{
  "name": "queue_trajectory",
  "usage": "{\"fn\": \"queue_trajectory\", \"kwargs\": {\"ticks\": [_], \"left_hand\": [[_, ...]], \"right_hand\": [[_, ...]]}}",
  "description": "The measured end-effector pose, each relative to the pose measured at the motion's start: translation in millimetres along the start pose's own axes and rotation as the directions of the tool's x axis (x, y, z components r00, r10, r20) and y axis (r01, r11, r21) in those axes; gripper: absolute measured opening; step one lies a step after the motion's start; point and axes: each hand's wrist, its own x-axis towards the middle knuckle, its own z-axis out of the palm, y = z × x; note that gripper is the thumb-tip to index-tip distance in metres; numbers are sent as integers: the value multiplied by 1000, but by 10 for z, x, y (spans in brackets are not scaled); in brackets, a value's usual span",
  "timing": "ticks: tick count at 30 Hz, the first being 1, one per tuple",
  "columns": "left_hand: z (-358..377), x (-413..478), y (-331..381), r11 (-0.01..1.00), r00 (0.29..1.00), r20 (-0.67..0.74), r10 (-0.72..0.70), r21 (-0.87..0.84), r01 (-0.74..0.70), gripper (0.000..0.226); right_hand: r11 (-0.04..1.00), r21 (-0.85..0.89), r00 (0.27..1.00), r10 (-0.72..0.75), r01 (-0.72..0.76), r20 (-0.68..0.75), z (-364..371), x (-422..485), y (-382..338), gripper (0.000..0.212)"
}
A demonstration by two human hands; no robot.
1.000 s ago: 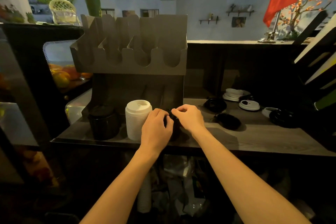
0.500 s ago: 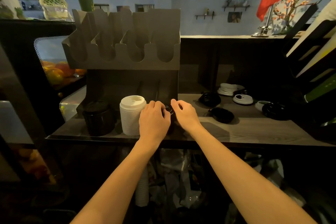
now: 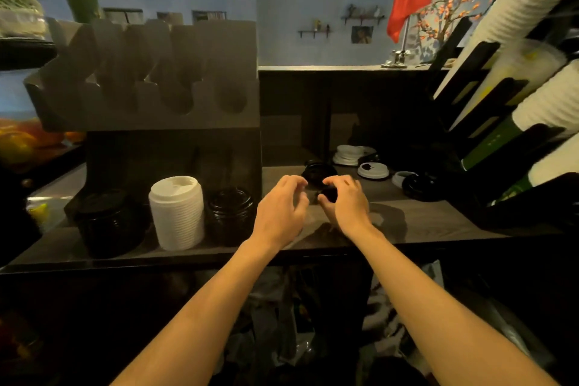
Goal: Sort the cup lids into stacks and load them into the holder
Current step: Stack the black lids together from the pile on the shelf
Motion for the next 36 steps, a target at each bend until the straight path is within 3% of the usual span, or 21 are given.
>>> {"fn": "queue_trajectory", "kwargs": {"ticks": [2,4,8,11,13,16,18,20,23,25,28,31,34,36], "left_hand": [[201,96,-16,994,990,92,-105,-23,107,32],[385,197,-67,976,956,198,-215,6,219,42],[624,410,-150,935,889,294,-351,56,351,52],[717,577,-201,867,860,269,-434,-134,480,57],[776,659,-237,774,848,265,-458,-349,527,56],[854,717,-299,668,844,264,-468,-519,533,44],[871,750,-340,602,830,236,-505,-593,535,35],[871,774,-389,582,826,165,-540,-635,508,27],[838,762,-391,576,796,46,-604,-665,475,21],[811,753,-391,577,758,-26,-652,-666,474,20],[778,745,-400,521,673,-64,-737,-687,506,15],[757,770,-409,437,588,-51,-808,-720,538,20],[769,769,-401,451,590,-49,-806,-696,559,29],[769,768,-399,454,590,-49,-806,-691,562,33]], "right_hand": [[995,-98,993,17,-5,120,-15,16,188,55],[995,-82,970,66,-48,233,11,49,299,64],[996,-5,973,93,-95,213,85,165,336,45],[948,267,978,134,-173,159,119,252,356,34],[843,491,974,162,-220,157,128,318,399,38],[764,613,979,133,-202,157,141,367,484,26],[728,643,970,148,-239,192,157,376,485,34],[756,611,972,183,-237,151,206,440,472,44],[854,490,972,228,-172,-57,315,656,462,36],[915,375,969,210,-149,-128,374,842,429,51],[975,178,988,120,-136,96,474,1084,364,81],[997,-75,948,14,10,317,560,1154,385,79],[989,-129,969,-42,75,243,547,1159,451,52],[999,-48,981,19,-10,192,512,1145,444,42]]}}
